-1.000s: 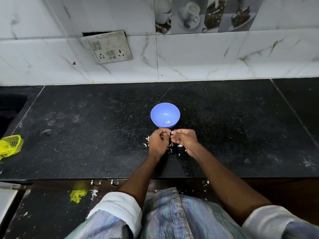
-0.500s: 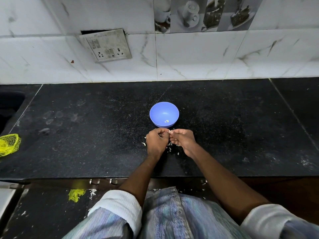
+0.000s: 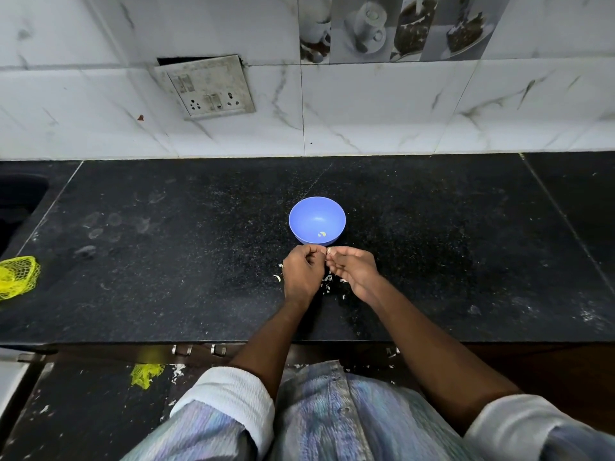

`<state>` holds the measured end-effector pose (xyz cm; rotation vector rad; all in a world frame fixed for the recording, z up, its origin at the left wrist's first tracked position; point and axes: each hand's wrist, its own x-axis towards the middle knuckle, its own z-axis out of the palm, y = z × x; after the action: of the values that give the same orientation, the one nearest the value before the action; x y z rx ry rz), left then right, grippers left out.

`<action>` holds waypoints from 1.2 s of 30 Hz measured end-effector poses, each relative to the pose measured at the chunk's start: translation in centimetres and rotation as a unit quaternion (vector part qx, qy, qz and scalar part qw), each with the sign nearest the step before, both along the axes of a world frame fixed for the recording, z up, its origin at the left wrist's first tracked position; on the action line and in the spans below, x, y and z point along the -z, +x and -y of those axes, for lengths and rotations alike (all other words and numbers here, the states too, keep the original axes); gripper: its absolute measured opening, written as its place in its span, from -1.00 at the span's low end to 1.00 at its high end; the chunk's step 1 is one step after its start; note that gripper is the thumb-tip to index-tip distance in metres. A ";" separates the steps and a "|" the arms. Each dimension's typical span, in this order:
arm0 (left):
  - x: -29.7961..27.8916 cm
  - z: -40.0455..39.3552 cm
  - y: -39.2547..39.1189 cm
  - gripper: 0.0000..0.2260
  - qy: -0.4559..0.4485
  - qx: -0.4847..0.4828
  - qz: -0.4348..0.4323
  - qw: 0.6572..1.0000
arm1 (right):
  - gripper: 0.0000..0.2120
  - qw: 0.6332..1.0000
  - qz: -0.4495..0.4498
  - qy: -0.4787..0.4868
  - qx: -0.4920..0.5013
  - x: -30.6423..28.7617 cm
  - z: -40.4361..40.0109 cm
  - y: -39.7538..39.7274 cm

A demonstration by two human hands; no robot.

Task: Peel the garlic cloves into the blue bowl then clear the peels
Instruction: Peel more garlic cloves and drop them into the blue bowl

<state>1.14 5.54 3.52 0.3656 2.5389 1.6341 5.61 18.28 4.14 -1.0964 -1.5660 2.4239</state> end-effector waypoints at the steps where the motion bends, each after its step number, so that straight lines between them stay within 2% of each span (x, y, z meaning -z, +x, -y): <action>1: 0.0 0.0 0.0 -0.86 -0.009 0.002 -0.010 1.000 | -0.91 1.000 0.000 -0.006 0.003 -0.1 -0.1 -0.1; 5: -0.1 0.3 0.2 -0.90 -0.047 0.011 -0.038 0.998 | -0.88 1.000 0.008 0.002 -0.006 -0.3 -0.2 -0.1; 13: -0.1 0.4 0.3 -0.99 -0.073 -0.006 -0.039 0.997 | -0.86 0.996 0.041 0.070 -0.046 -0.9 -0.1 0.0; 18: -0.3 0.2 0.4 -0.92 -0.105 -0.010 -0.055 0.993 | -0.88 0.992 0.041 0.108 -0.047 -0.9 0.3 -0.1; 36: -0.2 0.7 0.5 -0.90 -0.042 -0.002 0.000 0.999 | -0.89 0.994 0.021 0.092 -0.056 0.0 0.0 0.2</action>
<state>1.68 4.80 3.69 0.3525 2.5988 1.5237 5.82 18.32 4.10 -1.0600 -1.8692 2.2771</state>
